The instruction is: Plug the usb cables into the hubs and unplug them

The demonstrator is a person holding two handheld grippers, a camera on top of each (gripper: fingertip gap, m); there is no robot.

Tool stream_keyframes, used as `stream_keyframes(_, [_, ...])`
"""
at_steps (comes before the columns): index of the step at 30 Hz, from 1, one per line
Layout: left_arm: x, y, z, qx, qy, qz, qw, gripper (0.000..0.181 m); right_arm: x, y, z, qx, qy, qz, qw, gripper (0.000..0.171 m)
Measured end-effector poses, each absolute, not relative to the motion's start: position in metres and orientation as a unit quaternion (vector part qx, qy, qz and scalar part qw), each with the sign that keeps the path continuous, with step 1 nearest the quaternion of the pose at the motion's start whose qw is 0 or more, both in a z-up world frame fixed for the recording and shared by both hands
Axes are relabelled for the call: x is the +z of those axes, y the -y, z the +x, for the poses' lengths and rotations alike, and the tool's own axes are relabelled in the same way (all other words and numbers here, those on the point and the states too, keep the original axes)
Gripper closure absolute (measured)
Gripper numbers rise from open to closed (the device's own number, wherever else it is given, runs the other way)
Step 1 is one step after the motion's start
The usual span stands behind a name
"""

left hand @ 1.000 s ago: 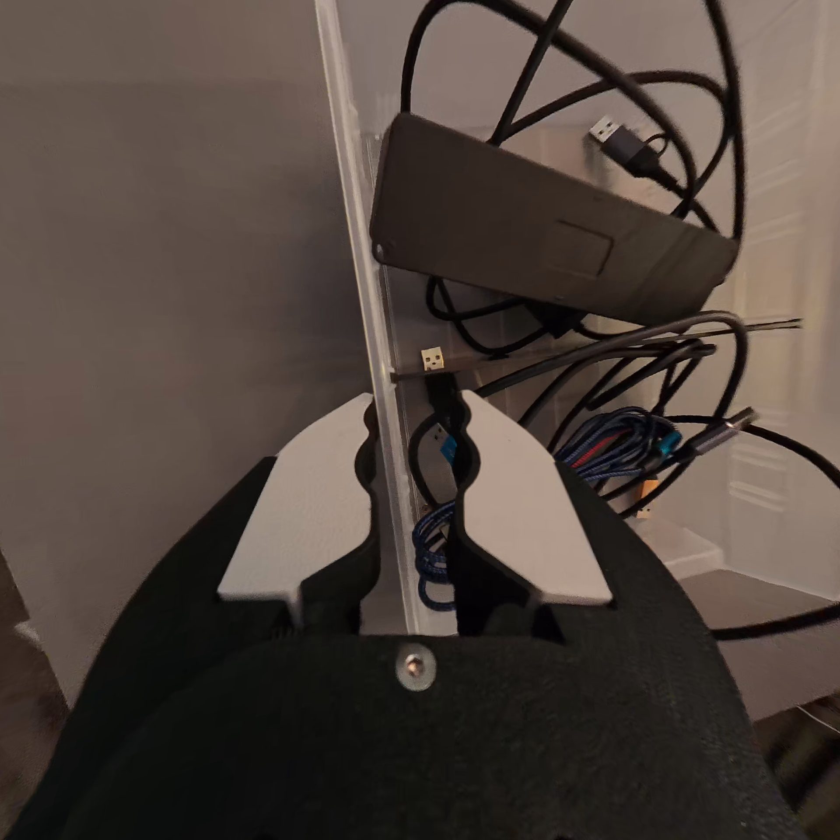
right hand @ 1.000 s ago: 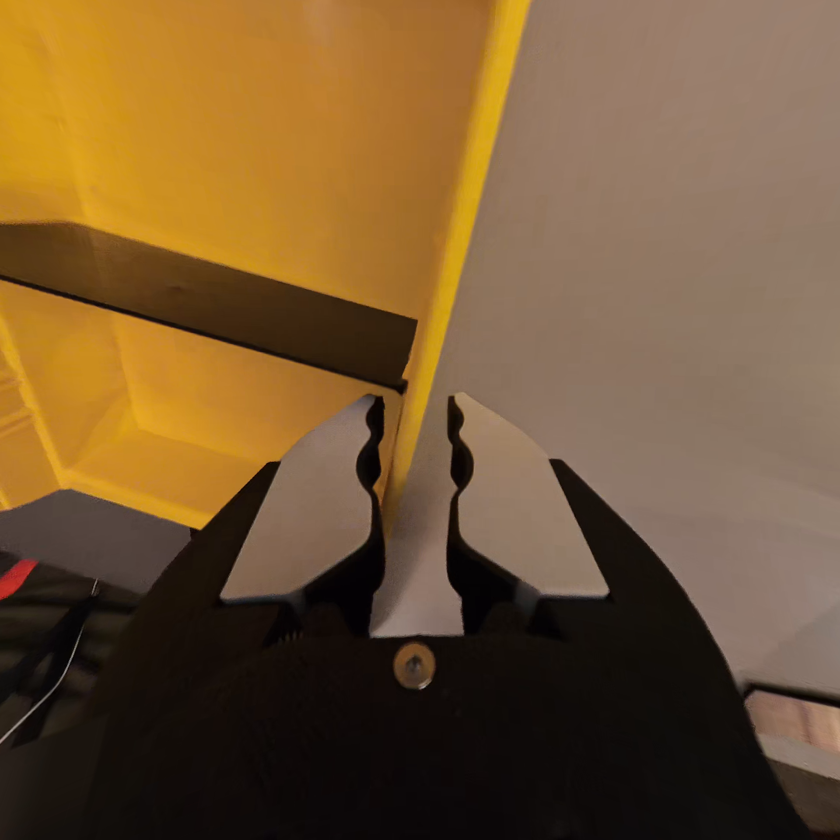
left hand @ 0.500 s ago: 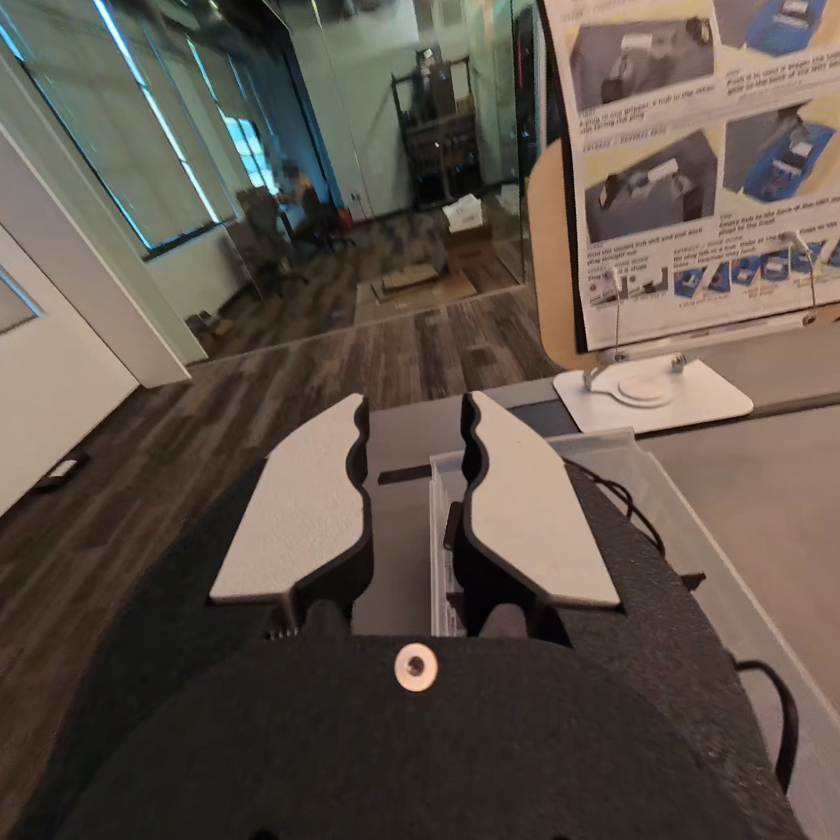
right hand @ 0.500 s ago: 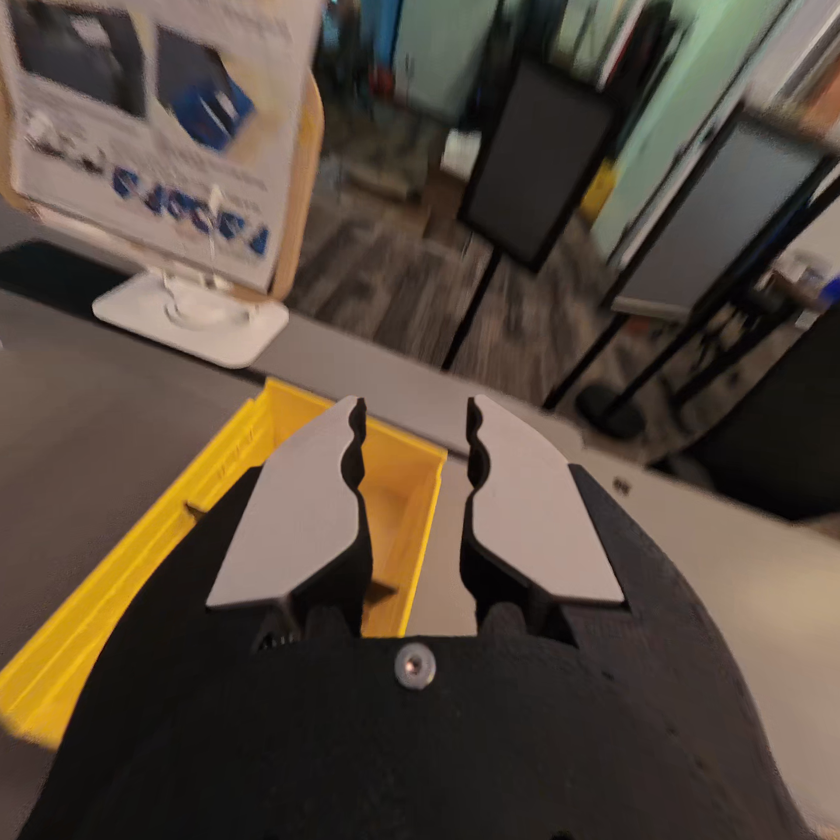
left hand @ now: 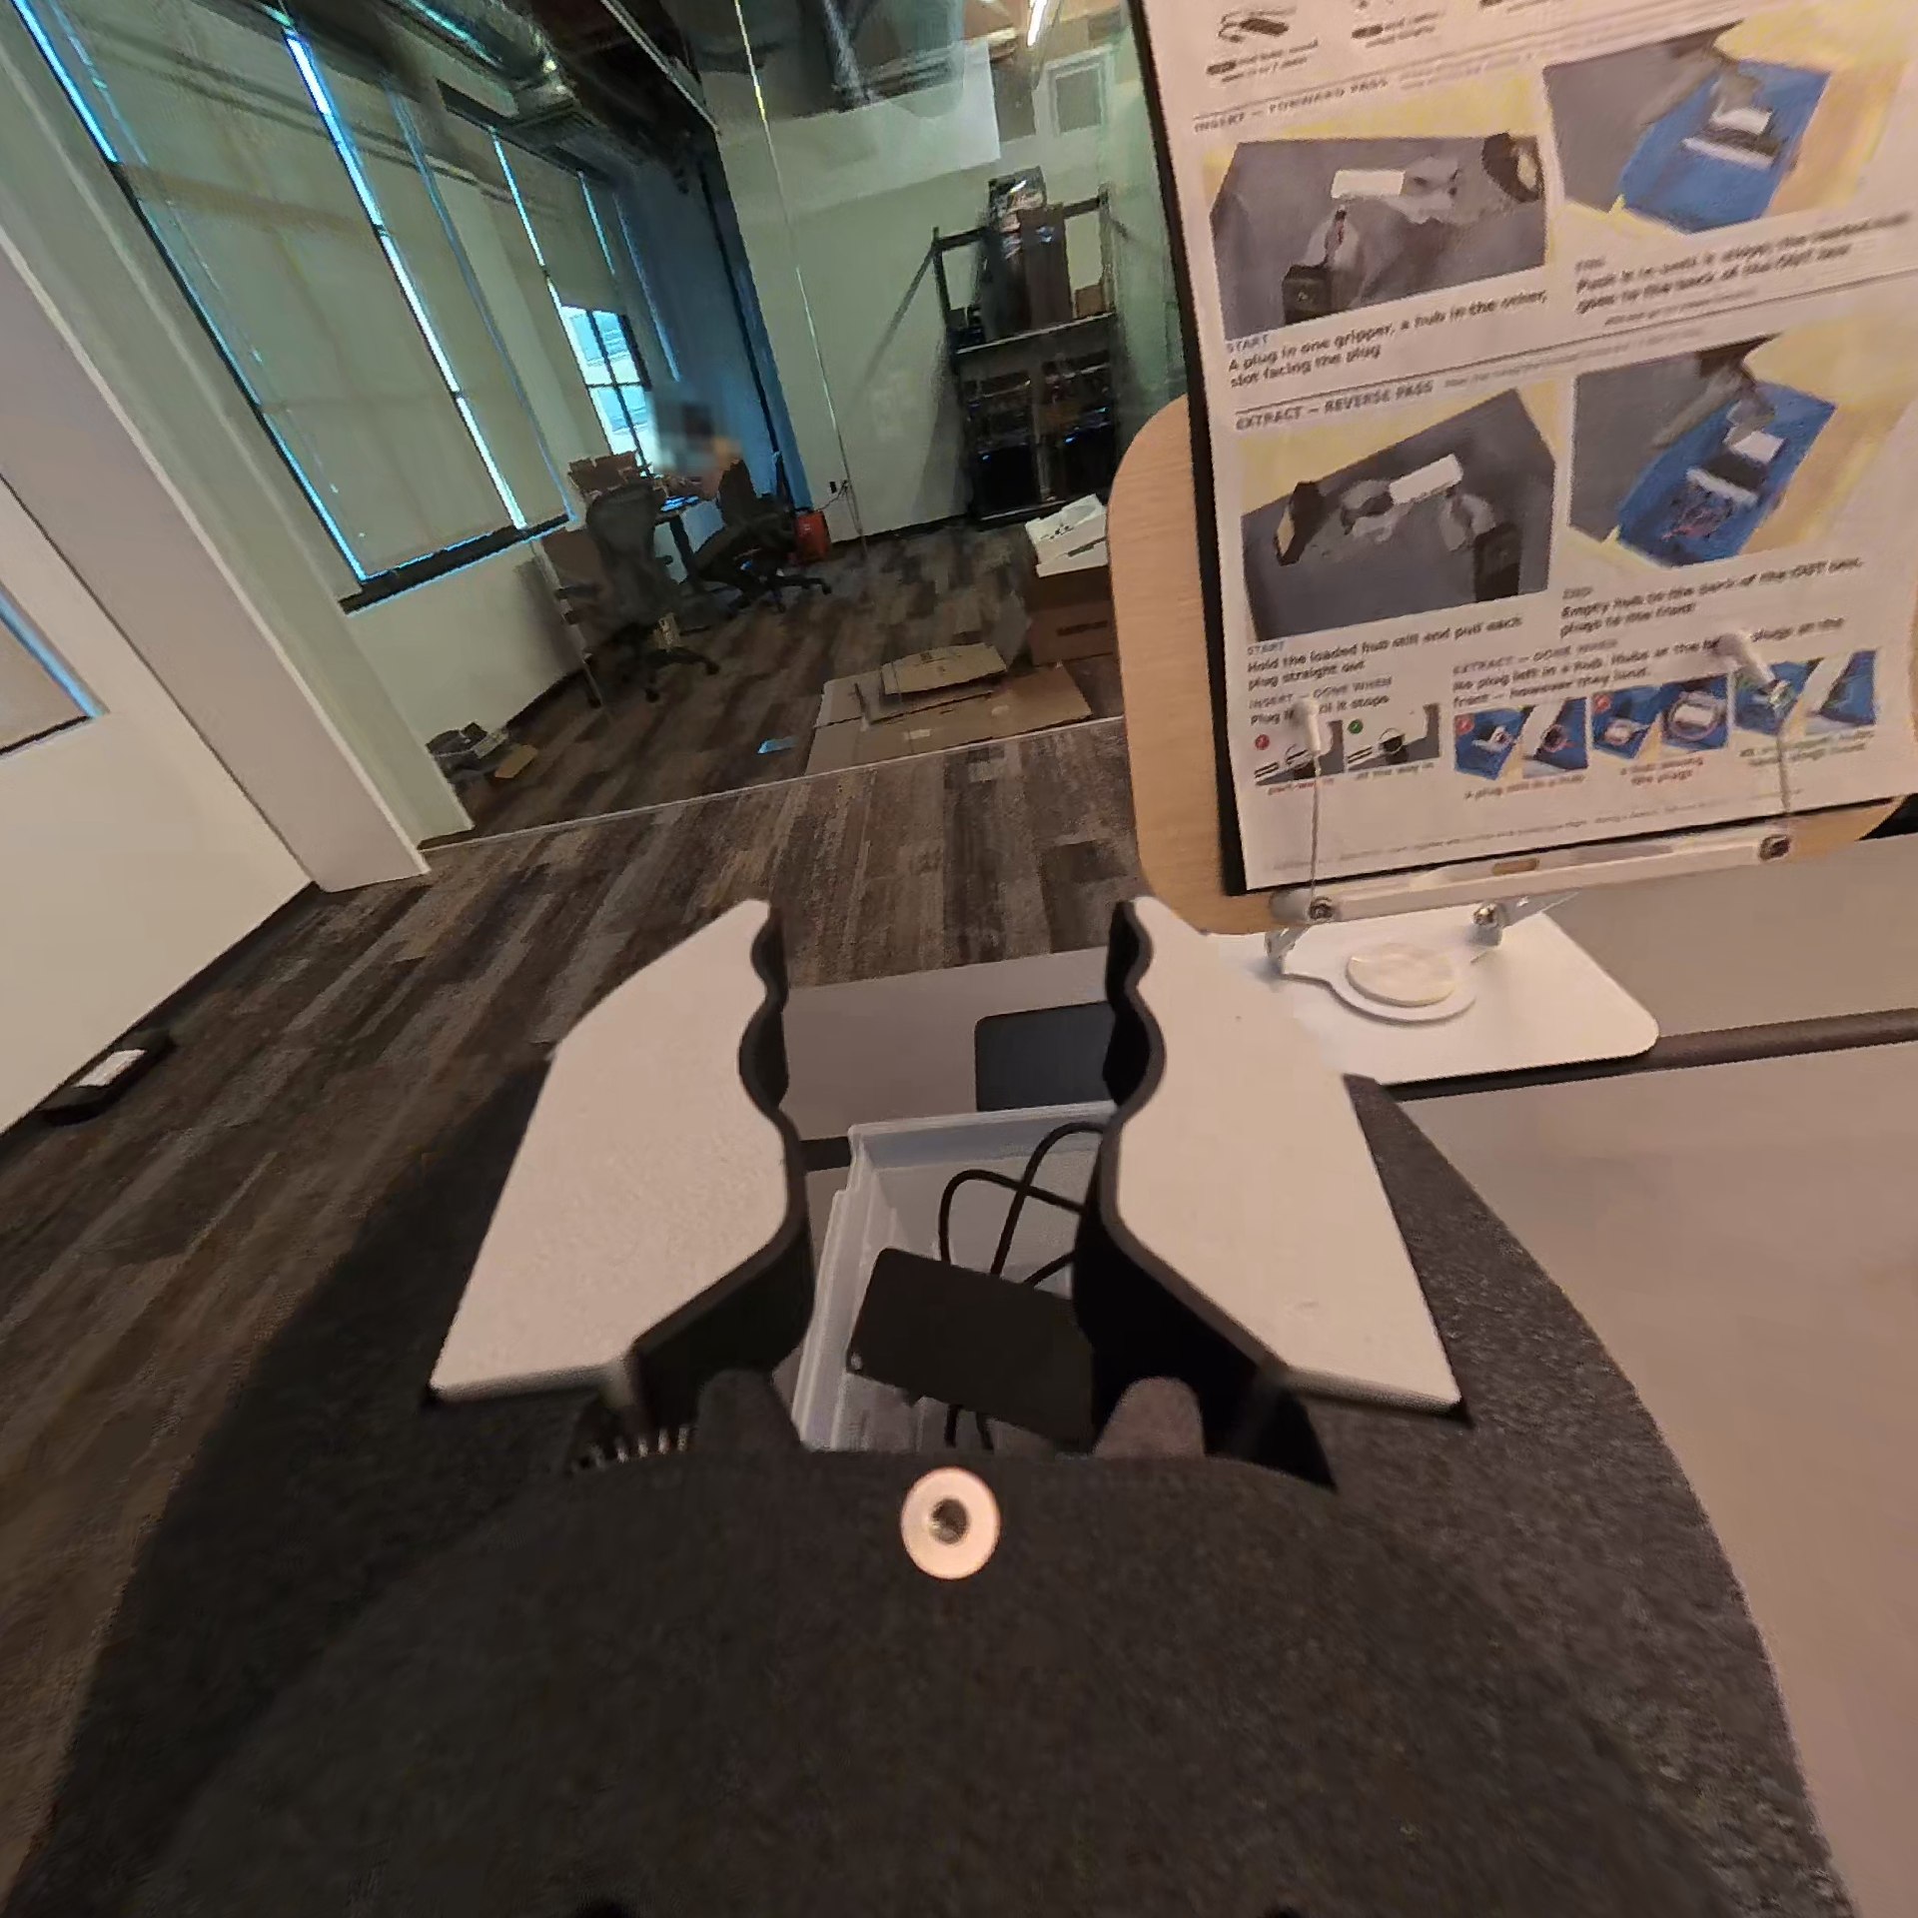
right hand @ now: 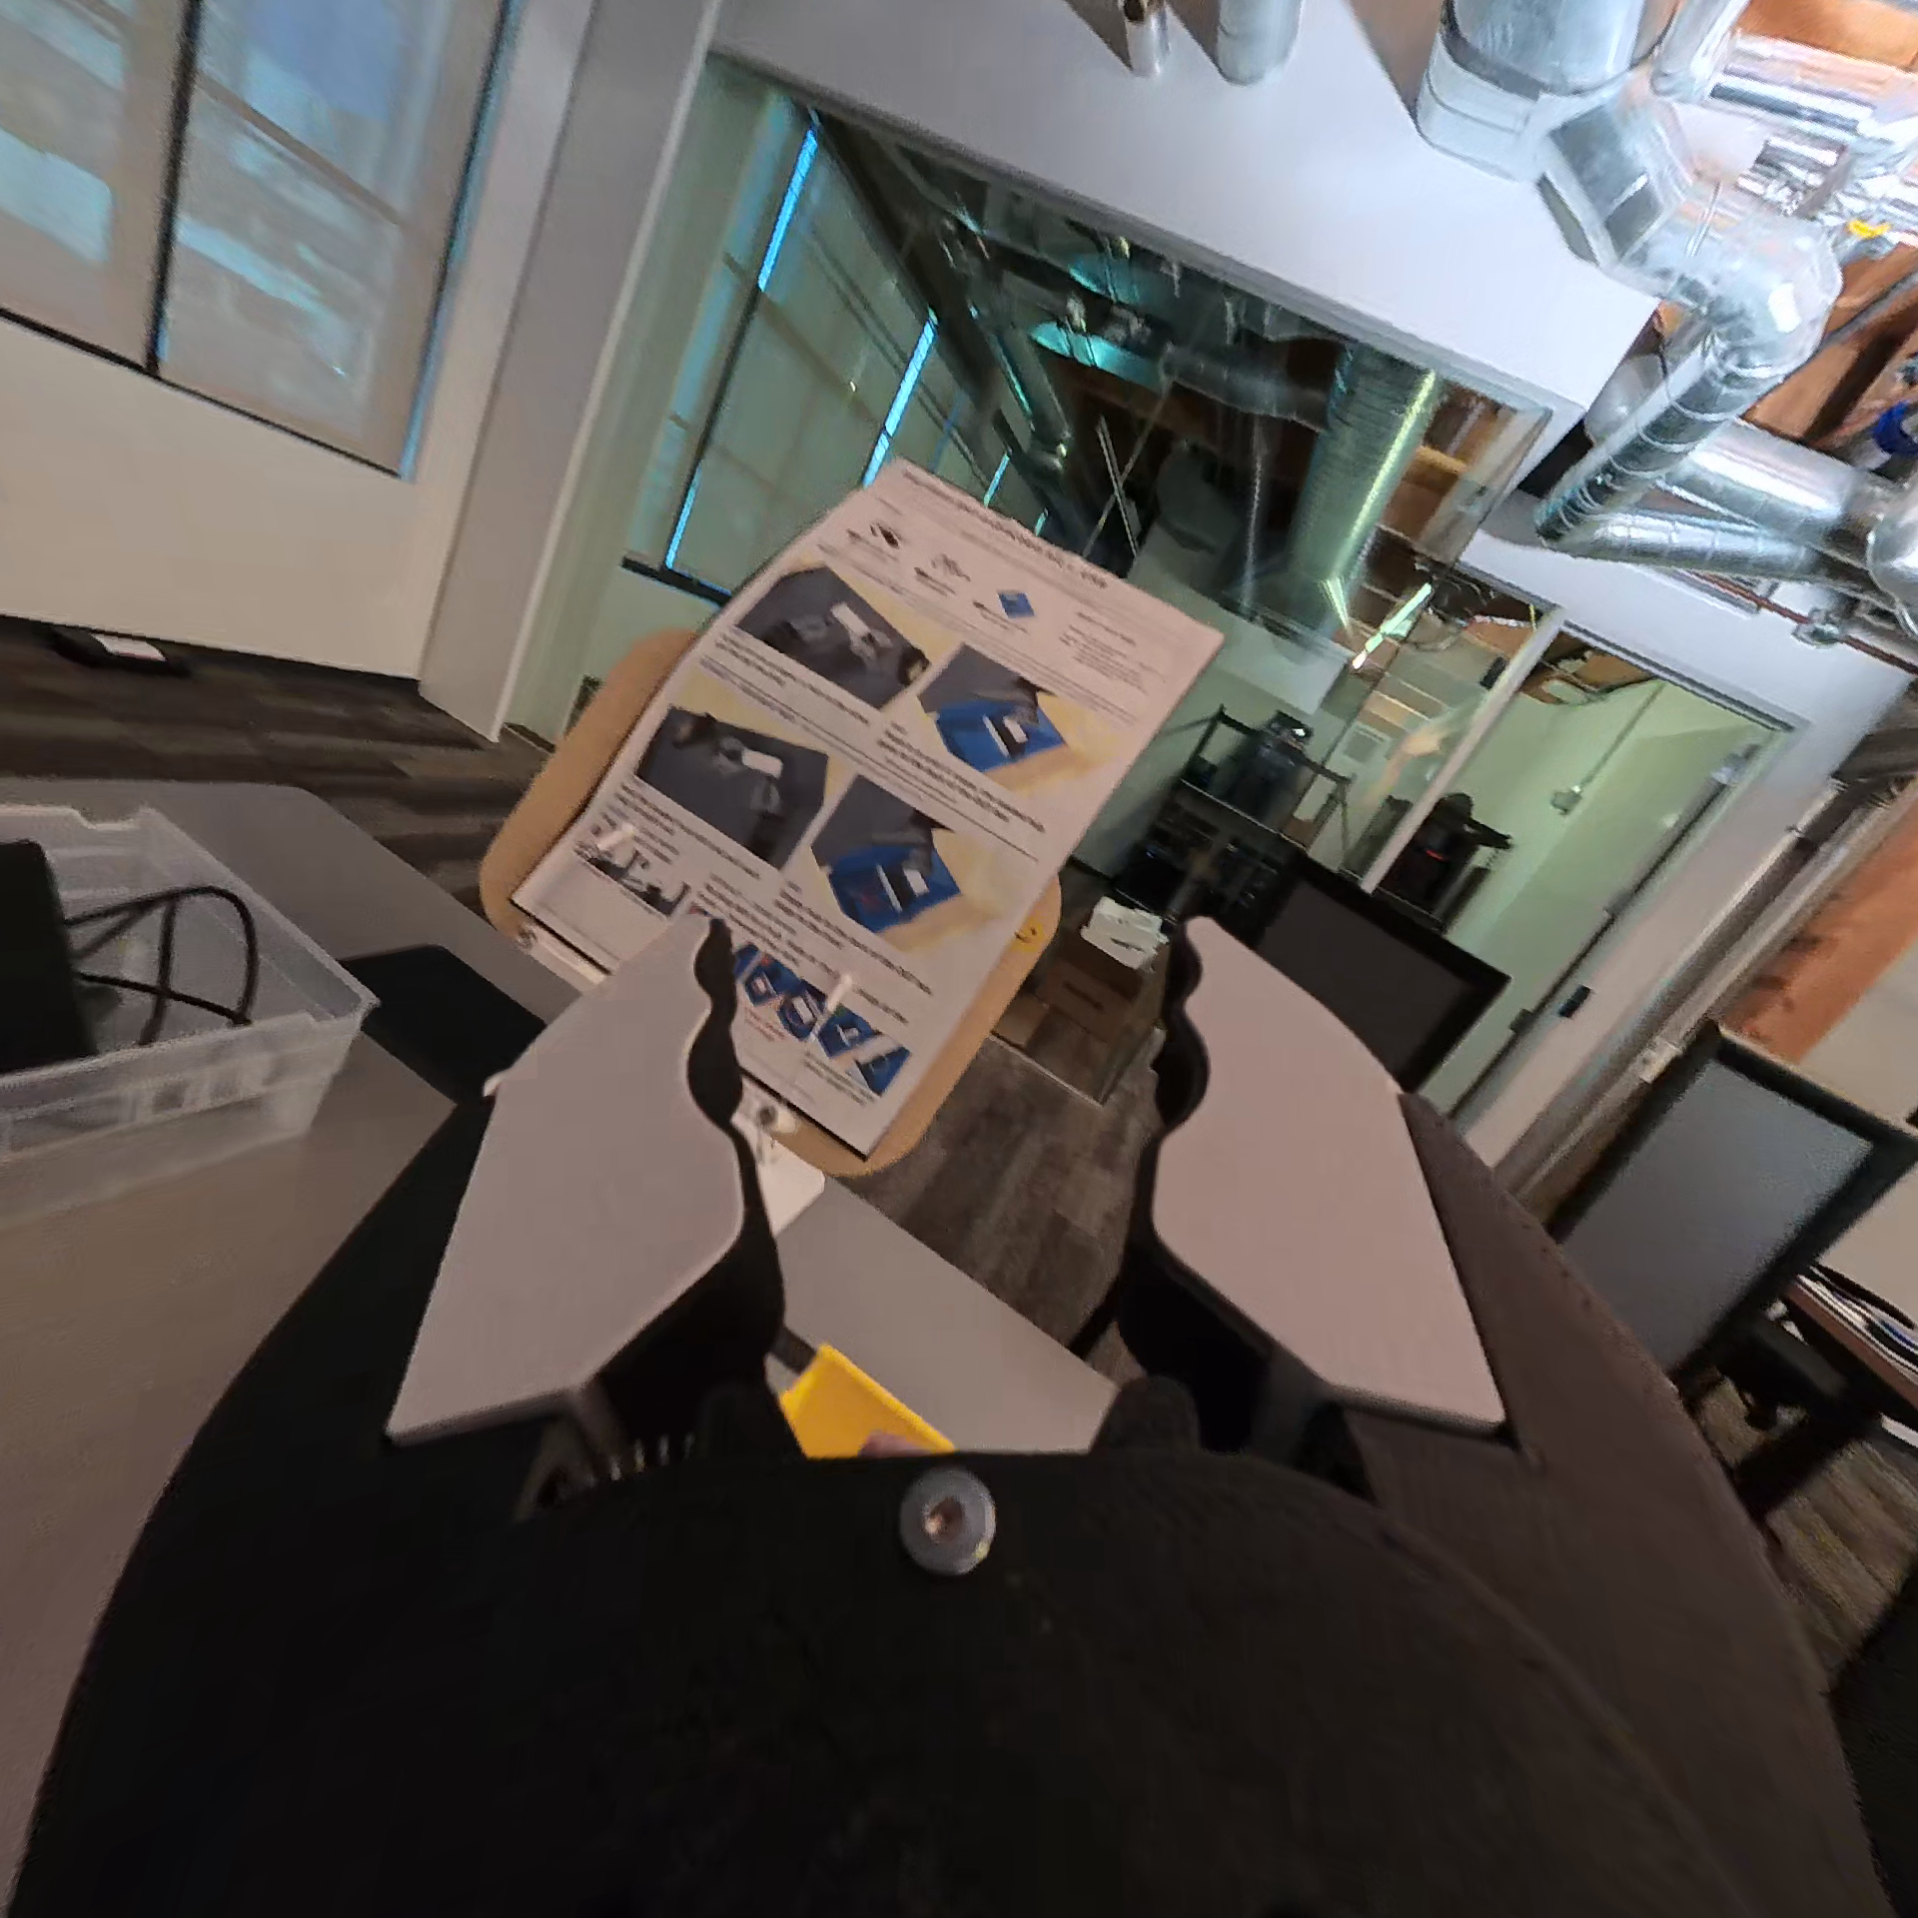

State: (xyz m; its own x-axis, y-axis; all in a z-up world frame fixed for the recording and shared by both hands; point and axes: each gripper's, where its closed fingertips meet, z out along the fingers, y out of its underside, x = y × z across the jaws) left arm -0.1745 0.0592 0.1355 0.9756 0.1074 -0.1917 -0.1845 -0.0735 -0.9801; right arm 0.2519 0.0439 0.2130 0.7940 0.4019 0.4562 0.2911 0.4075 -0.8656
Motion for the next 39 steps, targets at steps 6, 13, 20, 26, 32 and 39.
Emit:
stream_keyframes(6, [0.124,-0.061,-0.178,0.083,-0.076,-0.718,0.687,0.123,0.231,-0.024,0.228,0.132,0.298,-0.480,0.814,0.116])
stream_keyframes(13, [0.112,-0.038,-0.170,0.135,-0.209,-0.738,0.627,0.128,0.194,-0.037,0.201,0.162,0.356,-0.509,0.766,0.125])
stream_keyframes(20, [0.099,-0.041,-0.149,0.123,-0.264,-0.732,0.616,0.144,0.168,-0.047,0.192,0.087,0.418,-0.526,0.735,0.125])
stream_keyframes(26, [0.079,-0.046,-0.152,0.182,-0.302,-0.737,0.577,0.147,0.163,-0.043,0.195,0.059,0.446,-0.519,0.727,0.125])
stream_keyframes(32, [0.059,-0.048,-0.138,0.110,-0.317,-0.751,0.568,0.161,0.157,-0.050,0.209,0.045,0.450,-0.526,0.721,0.125])
stream_keyframes(39, [0.010,-0.064,-0.187,0.188,-0.451,-0.791,0.368,0.149,0.150,-0.066,0.221,0.072,0.434,-0.544,0.715,0.125])
